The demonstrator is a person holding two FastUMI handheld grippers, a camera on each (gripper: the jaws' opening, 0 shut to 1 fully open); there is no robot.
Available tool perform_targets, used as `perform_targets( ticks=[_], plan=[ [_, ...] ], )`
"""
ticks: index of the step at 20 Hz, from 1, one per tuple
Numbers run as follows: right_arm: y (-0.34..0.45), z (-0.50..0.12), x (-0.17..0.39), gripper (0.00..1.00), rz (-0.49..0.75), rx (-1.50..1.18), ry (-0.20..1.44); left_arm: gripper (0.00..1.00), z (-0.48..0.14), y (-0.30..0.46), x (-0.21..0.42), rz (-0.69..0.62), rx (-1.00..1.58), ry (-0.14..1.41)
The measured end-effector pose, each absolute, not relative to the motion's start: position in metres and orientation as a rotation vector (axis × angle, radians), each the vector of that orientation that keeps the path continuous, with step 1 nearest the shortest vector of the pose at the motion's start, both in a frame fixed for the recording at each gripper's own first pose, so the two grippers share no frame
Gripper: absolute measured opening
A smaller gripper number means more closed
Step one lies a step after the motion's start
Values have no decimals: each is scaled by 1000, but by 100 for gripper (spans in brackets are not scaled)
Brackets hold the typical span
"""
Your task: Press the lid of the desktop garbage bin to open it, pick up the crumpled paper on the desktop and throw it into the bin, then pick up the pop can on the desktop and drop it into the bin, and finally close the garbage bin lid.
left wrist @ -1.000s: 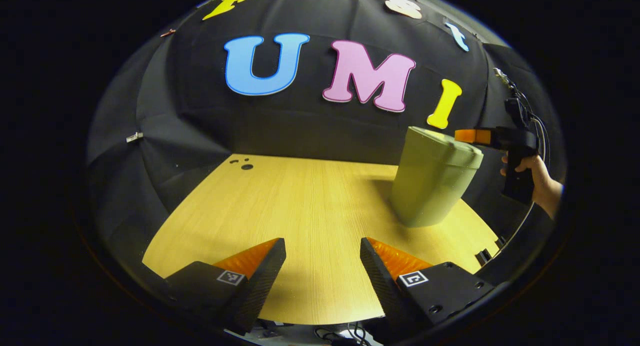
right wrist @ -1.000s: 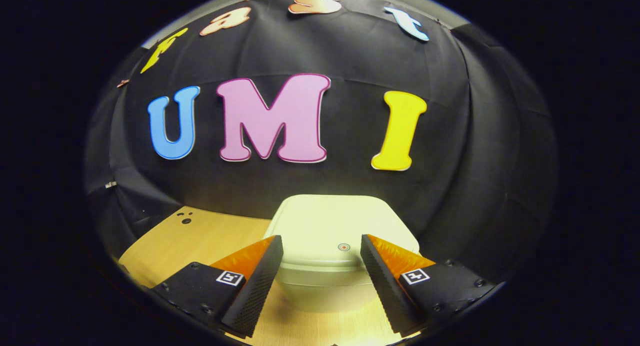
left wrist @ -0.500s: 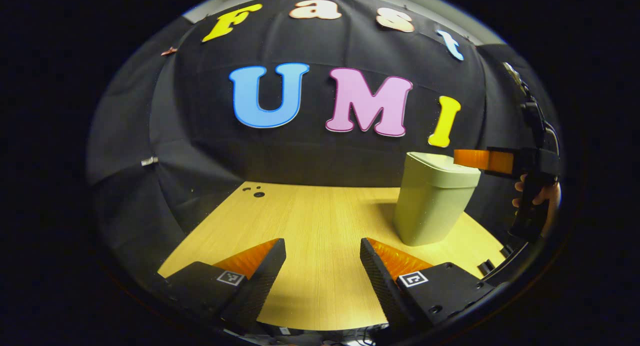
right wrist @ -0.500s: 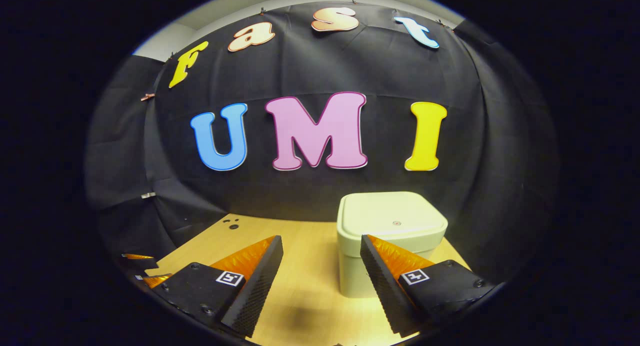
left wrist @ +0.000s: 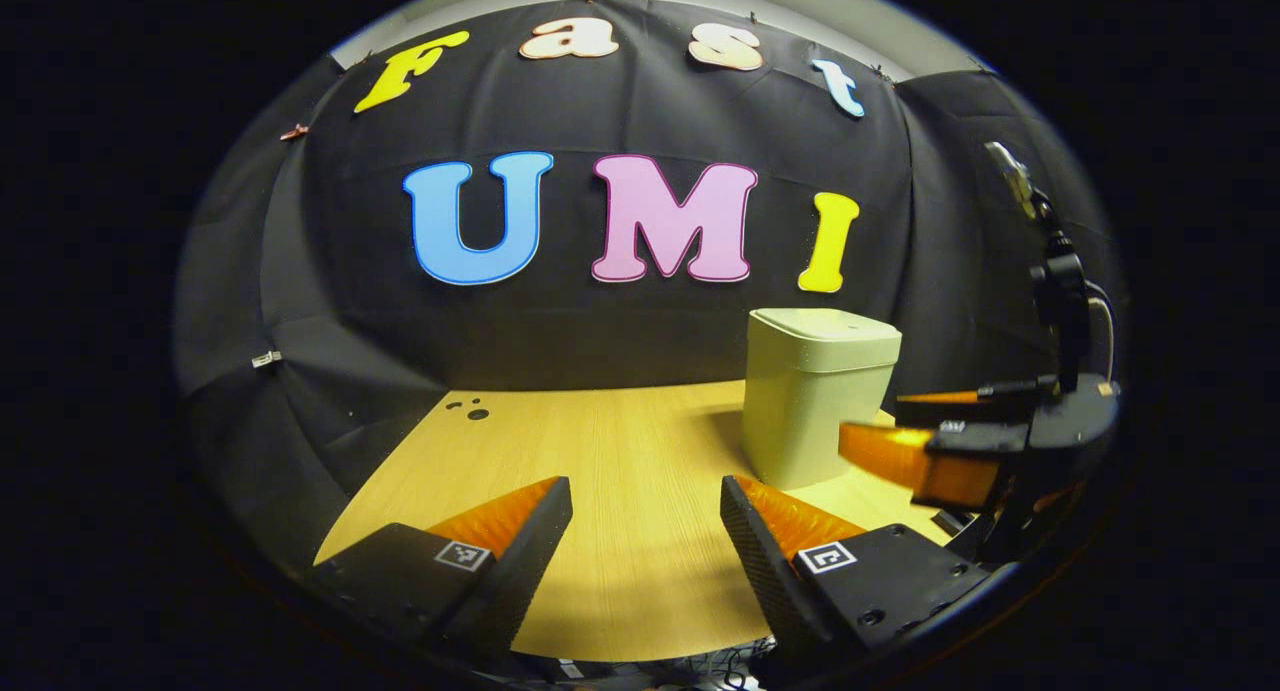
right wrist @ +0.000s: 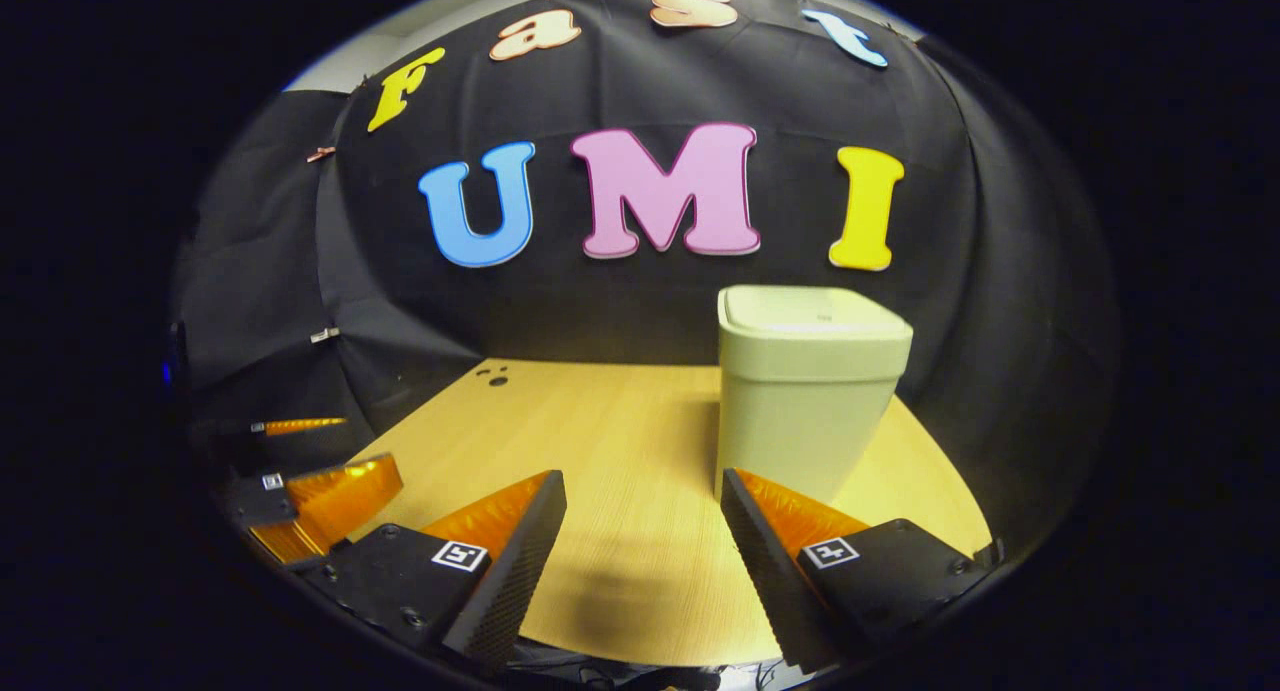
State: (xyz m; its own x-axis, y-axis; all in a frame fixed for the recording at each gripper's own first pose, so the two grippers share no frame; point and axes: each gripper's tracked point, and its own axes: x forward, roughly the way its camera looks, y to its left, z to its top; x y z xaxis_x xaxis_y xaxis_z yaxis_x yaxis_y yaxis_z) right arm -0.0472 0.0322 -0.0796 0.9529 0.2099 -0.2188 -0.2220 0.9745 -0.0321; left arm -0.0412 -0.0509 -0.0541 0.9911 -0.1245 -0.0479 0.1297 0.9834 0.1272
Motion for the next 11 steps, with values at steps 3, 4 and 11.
perform_targets(
  ticks=[3,4,11],
  plan=[
    [24,-88,-51,98,203,-41,247,96,-61,-47,-37,-121,118,59],
    [24,-88,-49,99,202,-40,245,96,-64,-47,-36,-118,114,71],
    [31,-98,-46,99,230,-54,284,95,-72,-45,-31,-108,102,97]
  ],
)
